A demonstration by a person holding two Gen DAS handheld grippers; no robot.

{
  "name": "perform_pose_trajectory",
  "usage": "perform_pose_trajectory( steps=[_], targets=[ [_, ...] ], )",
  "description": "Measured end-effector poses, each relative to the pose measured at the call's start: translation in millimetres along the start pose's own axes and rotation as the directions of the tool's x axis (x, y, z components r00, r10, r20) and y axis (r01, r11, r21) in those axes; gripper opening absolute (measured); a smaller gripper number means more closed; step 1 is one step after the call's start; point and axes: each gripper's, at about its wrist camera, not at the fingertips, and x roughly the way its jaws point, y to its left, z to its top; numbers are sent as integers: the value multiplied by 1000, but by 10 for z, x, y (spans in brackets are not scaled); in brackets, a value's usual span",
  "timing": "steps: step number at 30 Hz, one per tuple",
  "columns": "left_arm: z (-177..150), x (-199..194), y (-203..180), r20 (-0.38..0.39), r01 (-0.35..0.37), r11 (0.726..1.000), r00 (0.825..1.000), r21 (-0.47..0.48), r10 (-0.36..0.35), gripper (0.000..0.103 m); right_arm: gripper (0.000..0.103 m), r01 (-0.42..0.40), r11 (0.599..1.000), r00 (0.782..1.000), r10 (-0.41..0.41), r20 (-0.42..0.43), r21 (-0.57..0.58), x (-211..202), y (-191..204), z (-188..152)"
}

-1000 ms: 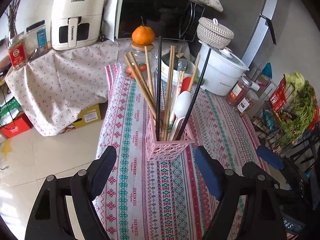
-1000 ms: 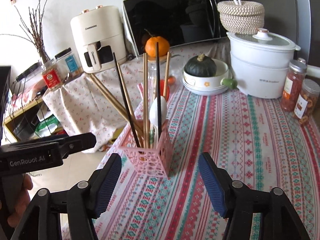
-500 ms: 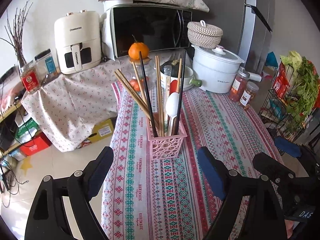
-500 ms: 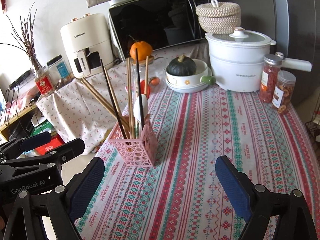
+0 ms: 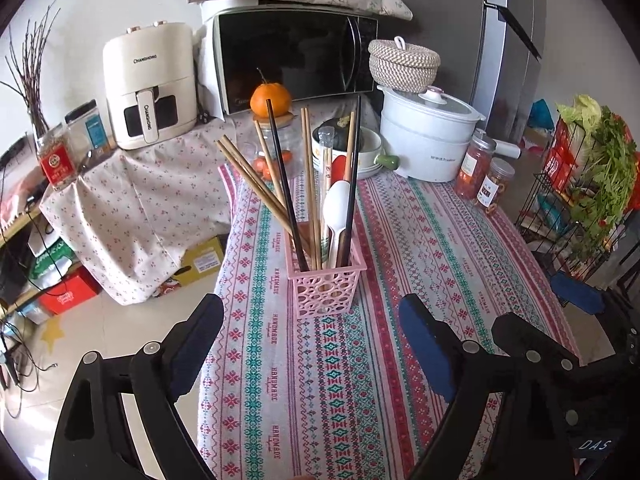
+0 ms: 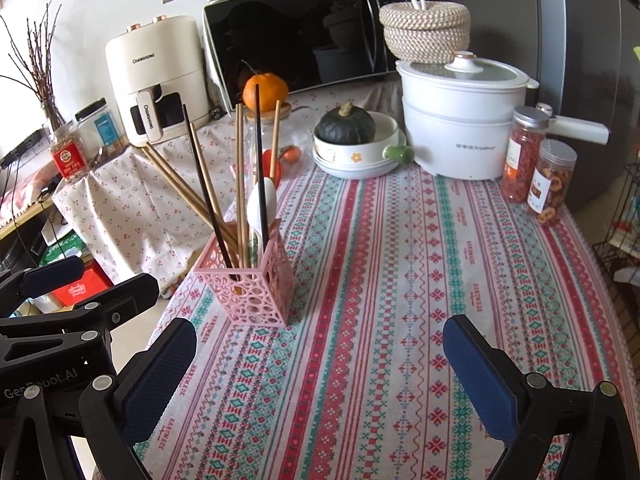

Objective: Organize utensils

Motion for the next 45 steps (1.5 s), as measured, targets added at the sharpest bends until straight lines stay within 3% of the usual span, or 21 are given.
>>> perform_pose_trajectory(
  steps=[45],
  targets=[
    [-32,80,-47,-9,-17,1000,1000,-7,17,99,103,57,998,998,-57,-41,9,45,-30,-25]
  ],
)
